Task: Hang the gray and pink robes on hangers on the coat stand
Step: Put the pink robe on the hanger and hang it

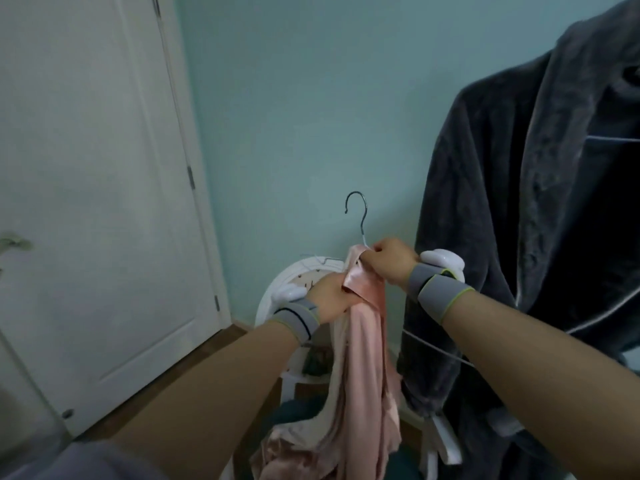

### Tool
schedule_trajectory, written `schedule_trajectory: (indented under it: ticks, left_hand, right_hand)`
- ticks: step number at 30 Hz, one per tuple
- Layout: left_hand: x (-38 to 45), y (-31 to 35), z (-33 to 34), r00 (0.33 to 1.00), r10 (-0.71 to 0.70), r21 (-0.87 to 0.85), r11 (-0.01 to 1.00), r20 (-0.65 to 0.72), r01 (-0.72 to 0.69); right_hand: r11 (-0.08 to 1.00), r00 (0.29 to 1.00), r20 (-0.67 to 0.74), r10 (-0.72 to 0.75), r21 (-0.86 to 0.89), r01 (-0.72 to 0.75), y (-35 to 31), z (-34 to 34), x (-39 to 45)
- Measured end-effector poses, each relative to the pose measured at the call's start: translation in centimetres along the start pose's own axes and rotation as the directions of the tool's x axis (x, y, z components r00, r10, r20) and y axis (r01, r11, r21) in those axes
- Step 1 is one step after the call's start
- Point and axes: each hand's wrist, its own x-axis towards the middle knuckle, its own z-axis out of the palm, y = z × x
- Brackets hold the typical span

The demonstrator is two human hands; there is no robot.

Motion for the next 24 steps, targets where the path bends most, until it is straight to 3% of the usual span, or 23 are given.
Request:
schedule_trajectory:
  ticks: [3, 9, 12, 15, 17, 20, 24]
  left_hand:
    - [0.6, 0.7, -0.7, 0.997, -0.077, -0.223, 0.972, -0.016, 0.071]
    - [2.0, 1.4, -1.2, 0.959, -0.195, -0.413, 0.905, -0.204, 0.096]
    - [2.8, 1.5, -2.5, 0.928, -0.241, -0.536, 0.842, -0.282, 0.056]
    - [3.5, 2.6, -3.7, 0.936, -0.252, -0.684, 0.729, -0.246, 0.016]
    - [3.9, 3.4, -4.3, 0.948, -0.208, -0.705, 0.709, -0.24, -0.022]
    - [4.3, 4.7, -5.4, 0.952, -0.181, -0.76, 0.645, -0.249, -0.076]
    - [5.1, 6.8, -6.8, 0.944, -0.148, -0.845, 0.5, -0.296, -0.187]
  right_hand:
    - [0.997, 0.999, 0.01, 0.043, 0.061, -0.044, 0.9, -0.9, 0.1]
    - [0.863, 0.999, -0.007, 0.044, 0.503, -0.035, 2.1, 1.0, -0.4]
    - [0.864, 1.0, -0.015, 0.026, 0.503, -0.015, 2.9, 2.9, -1.1]
    - [0.934, 0.998, 0.021, 0.057, 0.352, -0.061, 3.8, 4.8, -1.6]
    - [0.958, 0.994, -0.042, 0.097, 0.275, -0.082, 3.7, 5.3, -1.4]
    - [0.928, 0.984, -0.133, 0.117, 0.368, -0.061, 2.8, 3.5, -0.4]
    - [0.851, 0.999, -0.018, 0.029, 0.525, -0.015, 1.9, 0.7, -0.2]
